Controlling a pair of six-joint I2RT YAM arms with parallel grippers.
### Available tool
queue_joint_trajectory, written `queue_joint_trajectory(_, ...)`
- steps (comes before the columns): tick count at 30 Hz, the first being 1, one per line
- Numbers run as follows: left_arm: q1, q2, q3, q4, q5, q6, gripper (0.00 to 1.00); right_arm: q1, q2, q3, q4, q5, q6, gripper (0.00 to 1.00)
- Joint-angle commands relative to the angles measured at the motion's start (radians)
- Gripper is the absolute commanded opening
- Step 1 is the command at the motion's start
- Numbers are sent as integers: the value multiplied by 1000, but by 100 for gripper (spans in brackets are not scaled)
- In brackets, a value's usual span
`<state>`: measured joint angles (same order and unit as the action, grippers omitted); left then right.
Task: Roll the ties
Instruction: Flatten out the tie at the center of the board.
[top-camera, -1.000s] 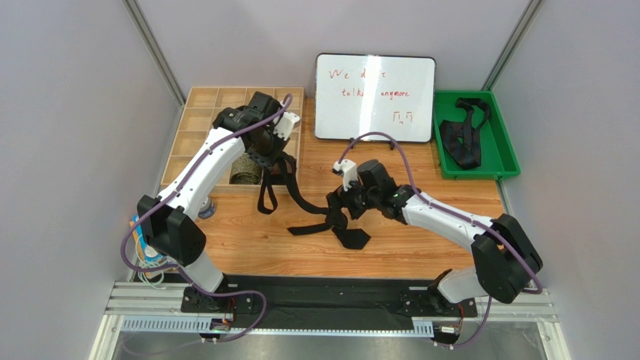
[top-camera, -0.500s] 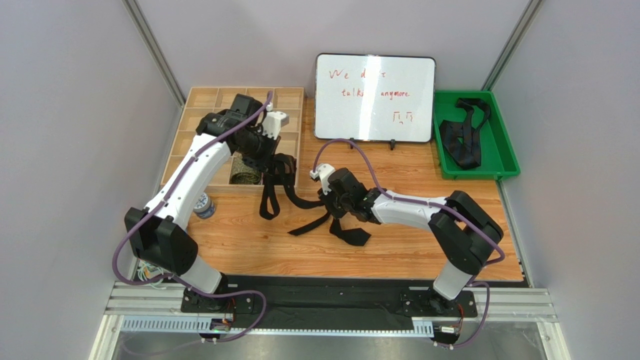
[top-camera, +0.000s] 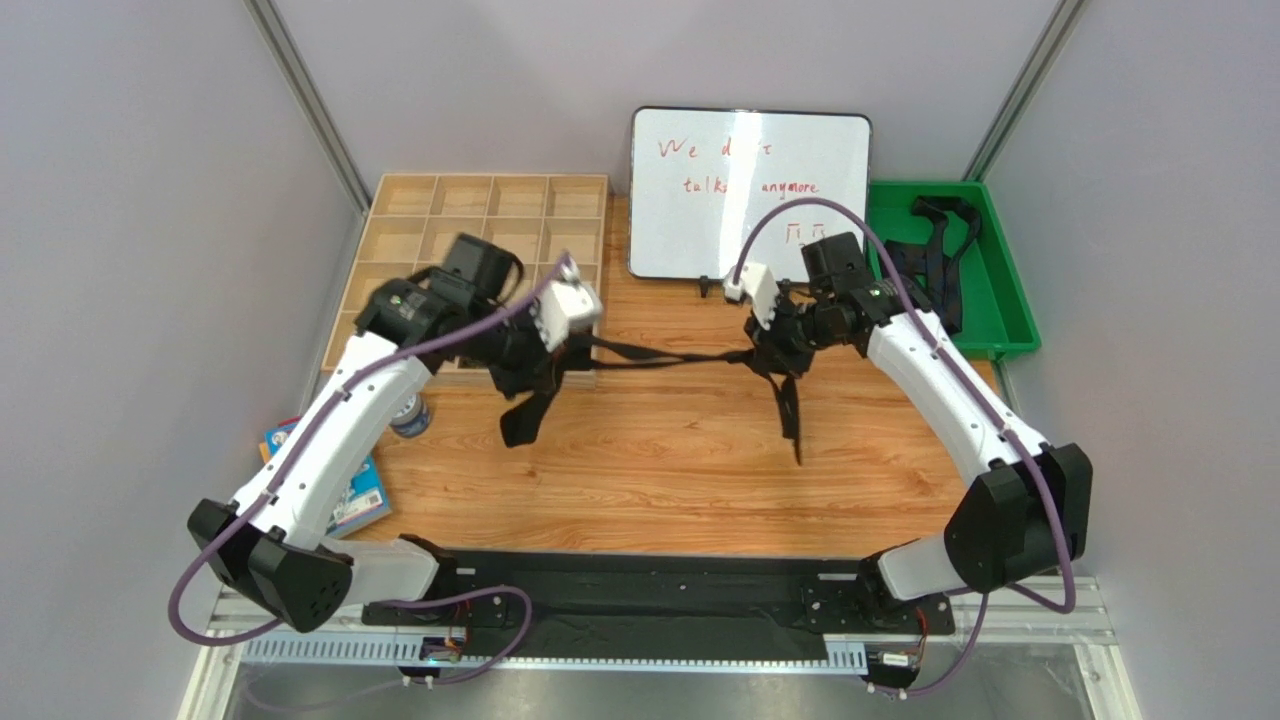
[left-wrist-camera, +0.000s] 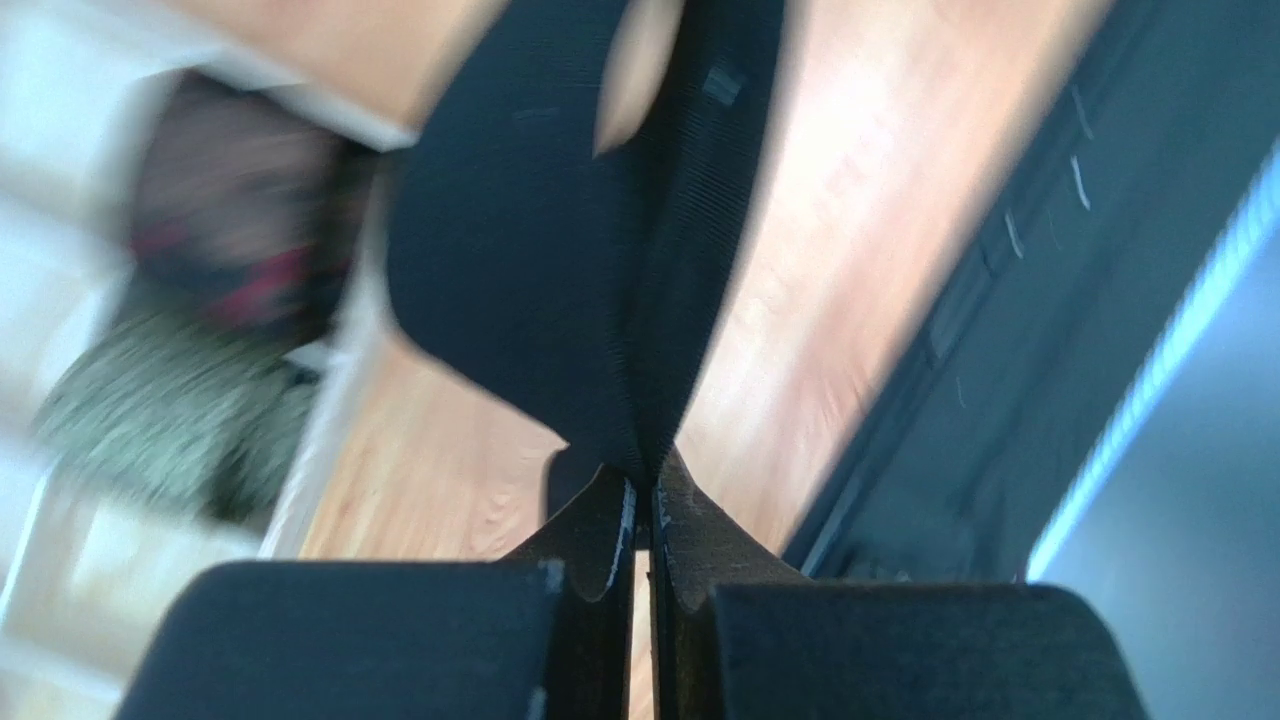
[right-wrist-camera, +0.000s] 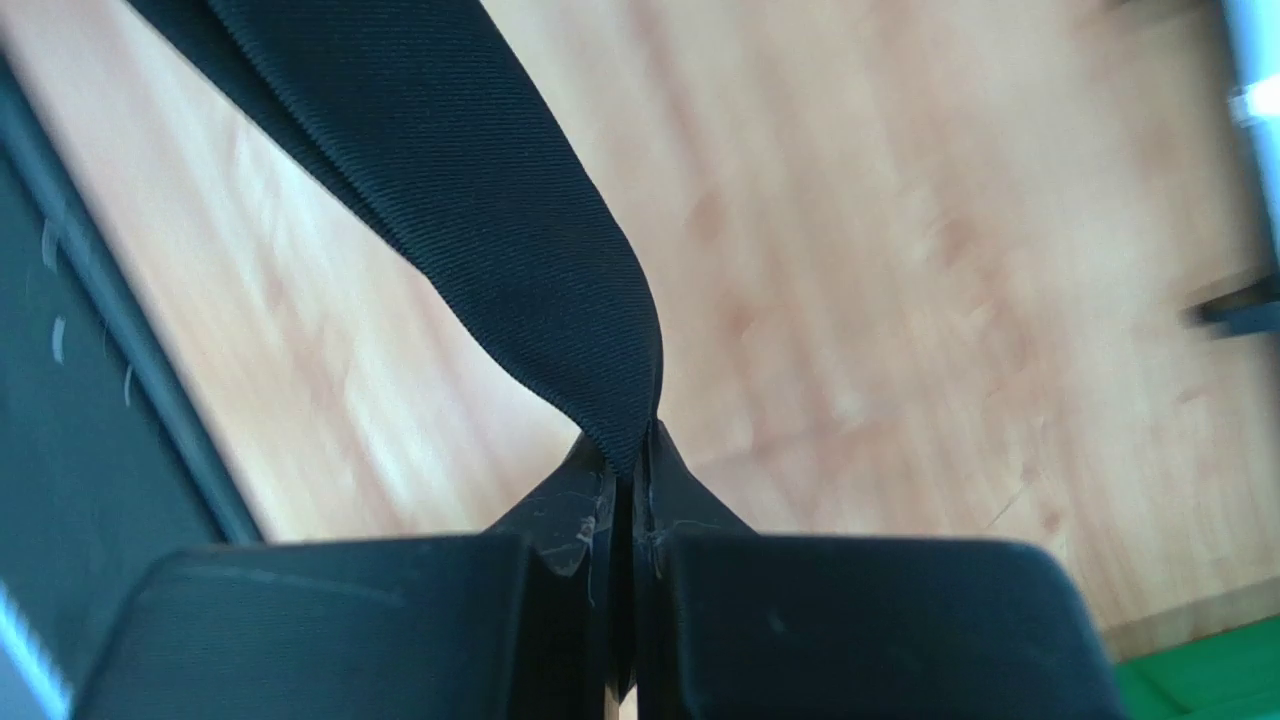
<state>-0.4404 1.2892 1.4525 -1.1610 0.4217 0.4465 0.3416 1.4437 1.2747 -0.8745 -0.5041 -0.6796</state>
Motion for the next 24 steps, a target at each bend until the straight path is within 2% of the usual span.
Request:
queue_joint_trajectory(1, -226, -31, -133, -210, 78, 345, 0, -30, 6, -82, -664, -6, -516, 0)
queue_joint_trajectory(2, -303, -25, -173, -229, 80, 353, 0, -32, -2, -142, -694, 27, -561, 0)
queue_joint_trajectory(3, -325, 2, -185, -239, 86, 359, 0, -32, -15, -175, -737, 54, -621, 0)
queue_joint_trajectory(5, -339, 53, -185, -272, 136, 385, 0, -32, -16, -257, -773, 128, -666, 0)
queue_joint_trajectory(8, -337, 244, -152, -299, 147, 457, 0, -35, 97, -326, -770, 211, -709, 0)
queue_joint_trajectory(10, -330, 332, -109, -296, 134, 507, 0, -33, 194, -319, -742, 239, -692, 0)
queue_joint_trajectory(11, -313, 423, -89, -301, 137, 526, 1, -45, 243, -283, -735, 236, -680, 0)
queue_joint_trajectory(12, -304, 467, -61, -308, 141, 535, 3, -55, 341, -247, -732, 220, -663, 1)
queue_joint_trajectory(14, -278, 568, 21, -322, 150, 575, 14, -91, 417, -142, -716, 191, -637, 6)
queue_joint_trajectory(15, -250, 588, 44, -321, 149, 583, 18, -102, 478, -112, -716, 185, -614, 16)
queue_joint_trajectory(16, -235, 599, 80, -316, 149, 593, 27, -113, 500, -86, -716, 180, -603, 23)
queue_joint_trajectory(17, -219, 607, 91, -306, 144, 595, 32, -133, 517, -62, -716, 177, -594, 29)
queue_joint_trajectory(18, -178, 602, 100, -287, 144, 597, 36, -142, 524, -34, -712, 180, -584, 40)
queue_joint_trajectory(19, -158, 595, 111, -279, 147, 597, 50, -151, 521, -22, -704, 183, -568, 46)
queue_joint_trajectory(20, -132, 570, 114, -270, 153, 578, 61, -174, 514, -12, -702, 187, -563, 58)
queue_joint_trajectory(21, -109, 555, 112, -264, 163, 572, 63, -185, 505, 4, -692, 191, -551, 69)
queue_joint_trajectory(22, -66, 538, 97, -264, 172, 569, 79, -196, 477, 14, -676, 194, -532, 76)
queue_joint_trajectory(24, -44, 451, 44, -206, 166, 538, 82, -220, 437, 32, -658, 171, -503, 79)
